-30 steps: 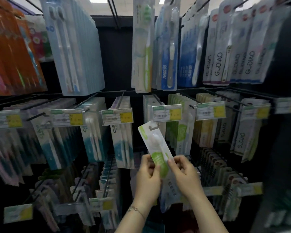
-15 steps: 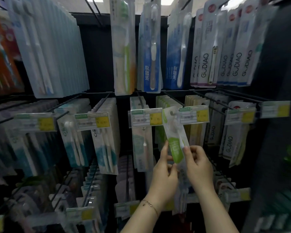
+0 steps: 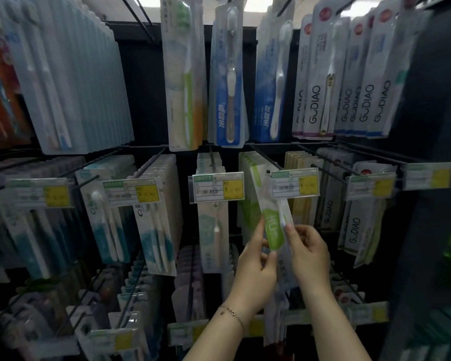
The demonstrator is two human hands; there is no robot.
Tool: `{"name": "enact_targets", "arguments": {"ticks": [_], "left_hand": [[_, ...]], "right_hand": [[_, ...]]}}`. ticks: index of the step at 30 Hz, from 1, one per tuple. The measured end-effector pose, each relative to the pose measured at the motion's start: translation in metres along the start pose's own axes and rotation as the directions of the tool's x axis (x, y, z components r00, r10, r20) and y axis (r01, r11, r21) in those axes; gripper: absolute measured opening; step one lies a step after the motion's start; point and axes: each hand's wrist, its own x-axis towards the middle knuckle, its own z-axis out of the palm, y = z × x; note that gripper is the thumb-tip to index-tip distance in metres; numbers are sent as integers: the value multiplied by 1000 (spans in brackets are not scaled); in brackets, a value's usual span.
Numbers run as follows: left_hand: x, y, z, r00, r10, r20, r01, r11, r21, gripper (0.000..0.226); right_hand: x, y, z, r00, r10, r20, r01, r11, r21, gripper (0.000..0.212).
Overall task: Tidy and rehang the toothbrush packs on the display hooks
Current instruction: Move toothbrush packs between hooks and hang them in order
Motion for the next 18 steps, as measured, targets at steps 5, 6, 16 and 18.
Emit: {"name": "enact_targets", "arguments": {"ticks": [5,6,16,18], "left_hand": [[2,-4,0,1000,-18,6,17,998,56,76],[3,-5,-2,1000,-31,5,31,997,75,76],[8,-7,-13,996,-83,13,79,979,189,76],[7,-6,-16,996,-85,-12,86,974,209,67]], "right_hand": [[-1,14,8,998,57,41,-58,998,24,19],[-2,16,11,997,56,43,-57,998,31,18],[-6,17,21,997,33,67,-34,999,14,24],[-5,19,18,998,32,61,-31,999,-13,19]]}}
